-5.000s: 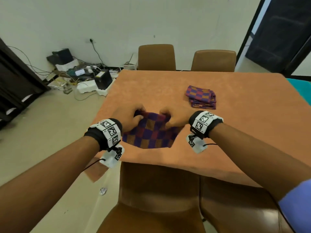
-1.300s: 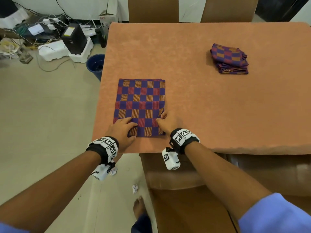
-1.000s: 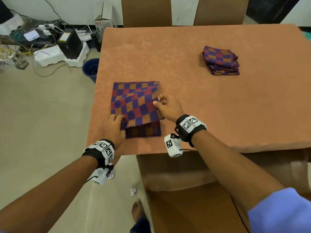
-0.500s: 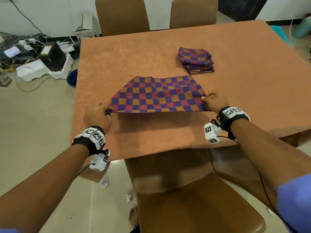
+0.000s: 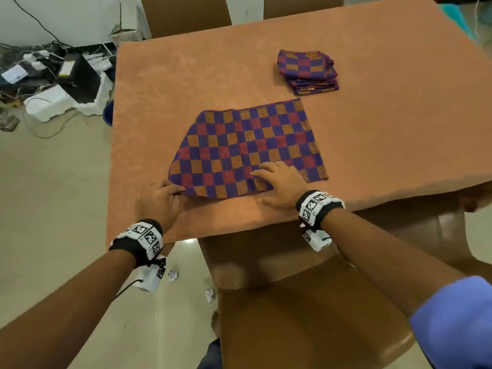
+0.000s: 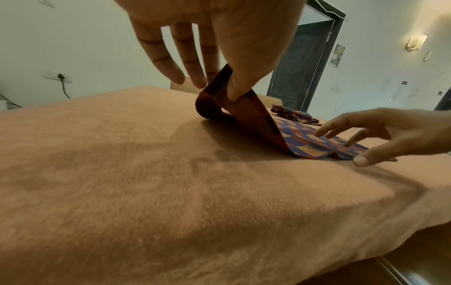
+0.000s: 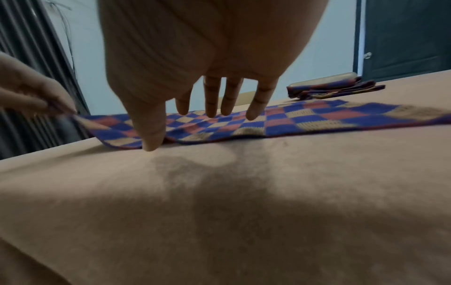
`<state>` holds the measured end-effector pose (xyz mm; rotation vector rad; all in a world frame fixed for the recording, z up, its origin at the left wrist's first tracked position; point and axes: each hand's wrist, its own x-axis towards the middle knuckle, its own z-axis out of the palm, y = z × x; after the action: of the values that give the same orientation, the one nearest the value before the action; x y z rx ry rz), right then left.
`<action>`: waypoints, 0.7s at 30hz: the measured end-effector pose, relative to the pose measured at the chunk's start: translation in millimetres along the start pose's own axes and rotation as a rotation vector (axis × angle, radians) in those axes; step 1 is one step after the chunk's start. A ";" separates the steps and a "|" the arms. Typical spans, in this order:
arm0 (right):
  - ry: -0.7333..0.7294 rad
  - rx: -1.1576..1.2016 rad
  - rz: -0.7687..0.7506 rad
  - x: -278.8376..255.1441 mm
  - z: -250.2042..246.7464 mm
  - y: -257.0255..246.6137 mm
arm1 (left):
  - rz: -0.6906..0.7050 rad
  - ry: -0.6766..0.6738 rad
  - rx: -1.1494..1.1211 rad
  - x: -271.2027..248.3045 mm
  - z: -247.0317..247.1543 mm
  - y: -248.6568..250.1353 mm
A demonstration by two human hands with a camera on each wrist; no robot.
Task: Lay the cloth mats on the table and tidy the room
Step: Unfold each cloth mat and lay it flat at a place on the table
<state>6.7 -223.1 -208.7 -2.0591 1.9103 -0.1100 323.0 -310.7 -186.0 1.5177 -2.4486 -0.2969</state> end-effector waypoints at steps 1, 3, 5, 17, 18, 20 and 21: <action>-0.008 -0.011 -0.016 4.2 4.6 -7.0 | 0.004 0.011 -0.012 0.2 -2.0 -1.3; -0.005 -0.050 -0.031 11.0 11.0 -18.6 | 0.020 0.018 -0.056 4.0 -6.4 -4.5; 0.011 -0.082 -0.023 15.9 14.5 -28.5 | 0.008 0.027 -0.109 9.6 -13.1 -7.1; 0.019 -0.091 -0.041 20.5 24.2 -55.8 | 0.054 -0.468 -0.192 24.5 -28.6 -55.7; 0.016 -0.066 -0.016 24.1 20.5 -55.5 | 0.064 -0.472 -0.205 35.4 -28.1 -61.7; 0.020 -0.020 0.033 39.3 12.7 -59.6 | 0.073 -0.462 -0.200 61.4 -23.2 -75.6; 0.042 0.004 0.073 51.2 8.1 -63.0 | 0.092 -0.457 -0.193 77.4 -19.2 -82.2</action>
<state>74.2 -268.9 -206.5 -1.9968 2.0060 -0.1399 365.5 -417.0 -184.6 1.3685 -2.7129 -0.9229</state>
